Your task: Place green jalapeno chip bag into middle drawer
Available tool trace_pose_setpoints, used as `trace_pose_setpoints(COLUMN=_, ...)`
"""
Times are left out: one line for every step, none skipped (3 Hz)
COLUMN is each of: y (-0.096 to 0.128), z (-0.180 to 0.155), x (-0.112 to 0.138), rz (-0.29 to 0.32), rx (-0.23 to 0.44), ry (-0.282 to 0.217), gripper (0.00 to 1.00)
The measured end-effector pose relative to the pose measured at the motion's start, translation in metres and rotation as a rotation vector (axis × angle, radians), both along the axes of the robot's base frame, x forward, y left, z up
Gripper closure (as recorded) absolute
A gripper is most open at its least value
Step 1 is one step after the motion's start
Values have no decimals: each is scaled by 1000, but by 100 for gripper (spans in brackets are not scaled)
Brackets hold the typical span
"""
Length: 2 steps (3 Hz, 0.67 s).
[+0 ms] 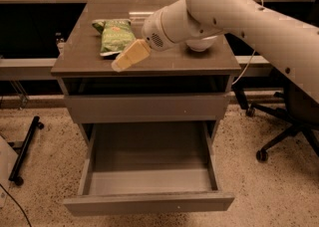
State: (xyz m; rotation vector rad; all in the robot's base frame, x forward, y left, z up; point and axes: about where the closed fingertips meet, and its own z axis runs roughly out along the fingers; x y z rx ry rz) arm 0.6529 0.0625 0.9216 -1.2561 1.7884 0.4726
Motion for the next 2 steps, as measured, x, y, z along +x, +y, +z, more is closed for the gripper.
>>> trace_pose_setpoints(y=17, z=-1, x=36, rz=-50, rx=85, ry=-43, gripper=0)
trace_pose_setpoints(y=29, z=-6, x=62, rz=-71, rx=132, ry=-53, gripper=0)
